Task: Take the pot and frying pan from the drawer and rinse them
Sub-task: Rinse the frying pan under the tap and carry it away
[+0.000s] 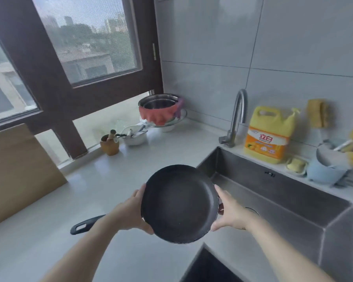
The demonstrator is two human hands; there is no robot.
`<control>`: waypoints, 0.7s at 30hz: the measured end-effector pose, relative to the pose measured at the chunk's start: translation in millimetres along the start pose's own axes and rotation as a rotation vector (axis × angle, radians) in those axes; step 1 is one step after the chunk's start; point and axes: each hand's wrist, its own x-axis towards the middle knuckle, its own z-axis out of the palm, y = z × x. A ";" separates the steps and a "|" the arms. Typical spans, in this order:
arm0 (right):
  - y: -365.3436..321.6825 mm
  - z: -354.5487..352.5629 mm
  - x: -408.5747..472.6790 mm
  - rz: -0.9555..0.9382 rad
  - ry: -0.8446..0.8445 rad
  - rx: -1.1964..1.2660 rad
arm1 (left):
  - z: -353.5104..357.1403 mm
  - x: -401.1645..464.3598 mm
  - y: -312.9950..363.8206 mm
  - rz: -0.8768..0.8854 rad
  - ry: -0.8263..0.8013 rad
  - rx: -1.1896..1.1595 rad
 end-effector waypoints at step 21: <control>201.5 -184.4 27.9 0.310 0.185 0.127 | 108.7 303.2 173.7 0.194 -0.349 0.175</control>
